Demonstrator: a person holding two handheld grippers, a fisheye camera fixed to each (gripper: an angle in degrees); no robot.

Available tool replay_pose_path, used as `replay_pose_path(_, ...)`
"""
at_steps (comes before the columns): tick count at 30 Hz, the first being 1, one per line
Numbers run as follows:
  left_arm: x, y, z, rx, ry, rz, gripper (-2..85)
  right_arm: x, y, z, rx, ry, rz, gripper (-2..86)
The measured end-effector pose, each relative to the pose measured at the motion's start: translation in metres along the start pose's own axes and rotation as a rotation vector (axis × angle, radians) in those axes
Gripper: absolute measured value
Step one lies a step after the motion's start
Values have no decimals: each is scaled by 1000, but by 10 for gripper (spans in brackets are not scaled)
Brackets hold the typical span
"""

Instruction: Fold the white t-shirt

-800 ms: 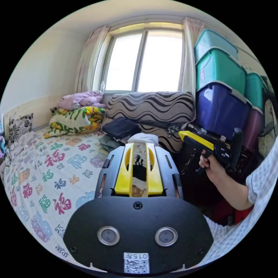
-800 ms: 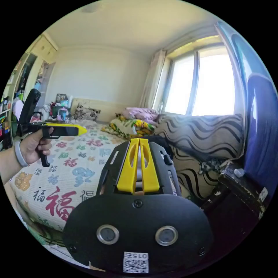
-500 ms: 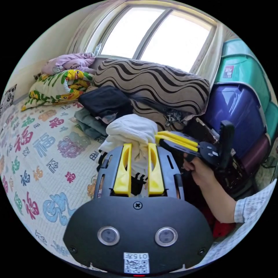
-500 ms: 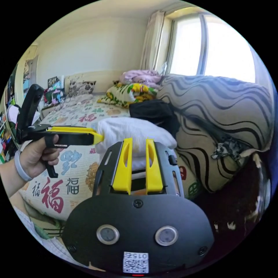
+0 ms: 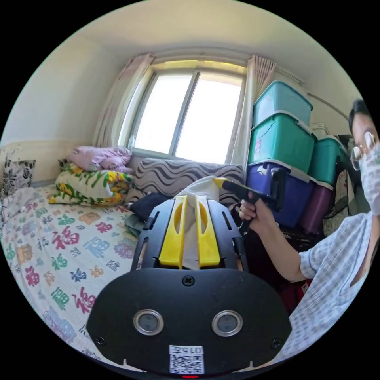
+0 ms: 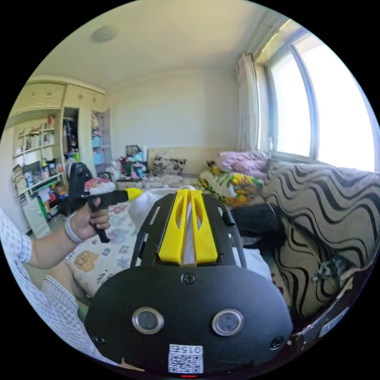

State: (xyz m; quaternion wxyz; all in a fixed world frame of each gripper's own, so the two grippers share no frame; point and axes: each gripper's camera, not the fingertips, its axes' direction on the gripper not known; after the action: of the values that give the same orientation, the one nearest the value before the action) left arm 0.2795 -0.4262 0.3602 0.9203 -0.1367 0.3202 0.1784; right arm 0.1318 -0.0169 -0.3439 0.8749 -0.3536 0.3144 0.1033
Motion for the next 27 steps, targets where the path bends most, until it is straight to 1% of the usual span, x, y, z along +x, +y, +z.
replay_pose_path(2, 14, 29, -66, -23, -52, -5, 80, -19, -17, -8, 43, -83, -27, -9)
replay_pose_path(4, 22, 56, -103, -39, -61, -59, 97, -50, -36, -9, 66, -165, -74, -9)
replay_pose_path(5, 30, 74, -122, -24, -54, -69, 107, -58, -40, -8, 64, -176, -88, -9)
replay_pose_path(7, 39, 96, -141, -26, -87, -91, 115, -95, -51, 0, 54, -204, -144, -9)
replay_pose_path(9, 45, 112, -151, -68, -128, -120, 133, -120, -57, 4, 71, -250, -171, -8)
replay_pose_path(12, 54, 128, -170, -93, -219, -131, 143, -160, -71, 9, 67, -254, -228, -8)
replay_pose_path(14, 56, 134, -189, -107, -335, -112, 118, -181, -77, 13, 69, -267, -259, -8)
replay_pose_path(15, 55, 135, -197, -108, -364, -120, 90, -193, -81, 16, 69, -272, -280, -8)
replay_pose_path(16, 54, 135, -217, -96, -404, -133, 33, -203, -85, 19, 63, -264, -298, -8)
replay_pose_path(18, 55, 133, -255, -61, -414, -124, 23, -216, -89, 22, 62, -228, -334, -8)
replay_pose_path(20, 60, 124, -311, -58, -477, -120, 16, -222, -88, 23, 69, -184, -366, -8)
replay_pose_path(21, 63, 121, -325, -53, -488, -116, 15, -222, -86, 24, 63, -166, -378, -7)
replay_pose_path(23, 76, 104, -371, -64, -490, -76, 12, -218, -80, 25, 33, -185, -374, -7)
replay_pose_path(25, 84, 90, -389, -108, -468, -26, 10, -208, -70, 20, 3, -259, -347, -7)
replay_pose_path(27, 83, 81, -395, -136, -420, -2, 9, -204, -62, 24, -25, -274, -337, -7)
